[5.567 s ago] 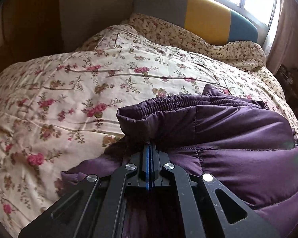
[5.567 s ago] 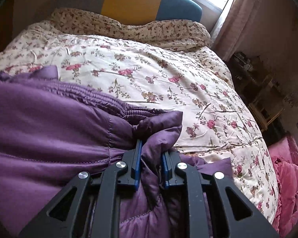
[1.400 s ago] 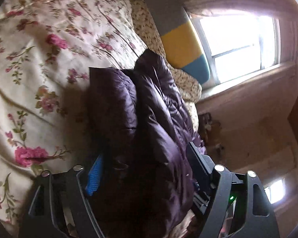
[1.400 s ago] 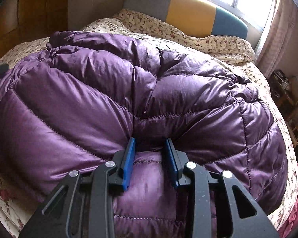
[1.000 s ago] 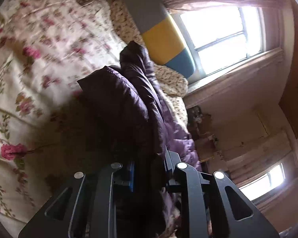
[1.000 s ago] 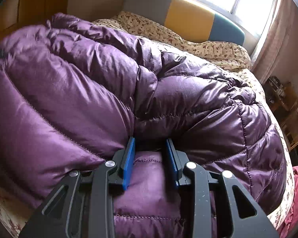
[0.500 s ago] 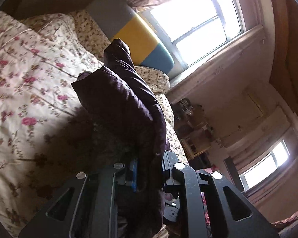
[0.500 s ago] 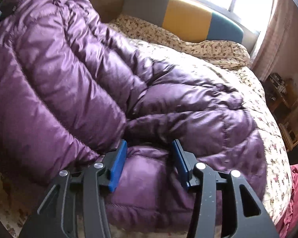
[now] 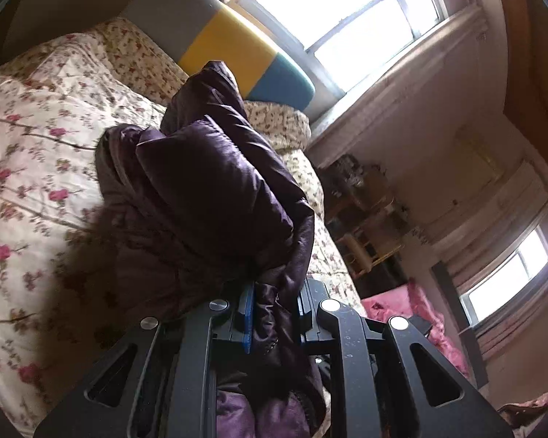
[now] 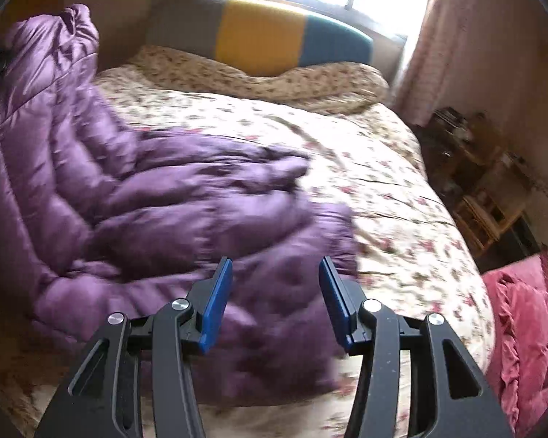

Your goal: Fold large clothes

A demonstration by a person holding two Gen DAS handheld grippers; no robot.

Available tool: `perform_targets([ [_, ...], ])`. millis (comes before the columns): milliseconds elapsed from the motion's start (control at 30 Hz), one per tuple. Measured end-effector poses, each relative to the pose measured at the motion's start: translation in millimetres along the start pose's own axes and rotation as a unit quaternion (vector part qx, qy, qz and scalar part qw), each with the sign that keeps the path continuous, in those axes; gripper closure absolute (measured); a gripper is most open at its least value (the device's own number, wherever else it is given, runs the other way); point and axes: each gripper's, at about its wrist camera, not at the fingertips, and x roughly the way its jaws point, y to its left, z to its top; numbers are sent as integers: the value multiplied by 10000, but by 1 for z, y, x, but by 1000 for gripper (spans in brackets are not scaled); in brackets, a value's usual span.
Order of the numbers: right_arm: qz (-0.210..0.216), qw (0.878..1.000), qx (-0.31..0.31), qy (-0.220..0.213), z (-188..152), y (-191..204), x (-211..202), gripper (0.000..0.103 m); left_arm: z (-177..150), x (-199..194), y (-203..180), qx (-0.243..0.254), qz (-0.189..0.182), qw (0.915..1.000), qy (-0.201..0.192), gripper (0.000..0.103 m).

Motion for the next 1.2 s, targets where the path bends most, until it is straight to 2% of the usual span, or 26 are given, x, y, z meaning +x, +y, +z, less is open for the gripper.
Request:
perform_targets([
  [367,-542,9969,427,372,-24,-66,17,54,-7,95,-43,342,158,9973,631,86],
  [467,-739,9955,380,455,-29,-73,22,49,-16,122,-51,435,237,9953,833,86],
  [567,-970,9933,275,568,-36,-81,28,48,-29,151,-59,559,348,9918,1095,86],
  [733,-1018,9916,296,748,-46,-88,36,46,-55,192,-68,864,535,9839,1468,86],
  [800,-1005,9913,328,786,-49,-88,38,41,-58,195,-70,939,533,9829,1490,75],
  [867,-984,9914,348,793,-50,-88,37,40,-54,187,-76,936,257,9837,1514,48],
  [900,-960,9916,354,794,-51,-87,35,40,-52,182,-78,943,197,9844,1475,44],
  [1133,-781,9945,266,651,-46,-71,14,38,-36,107,-84,999,-242,9895,1020,41],
  [1200,-694,9958,203,563,-42,-64,2,38,-32,84,-78,954,-266,9920,786,33],
])
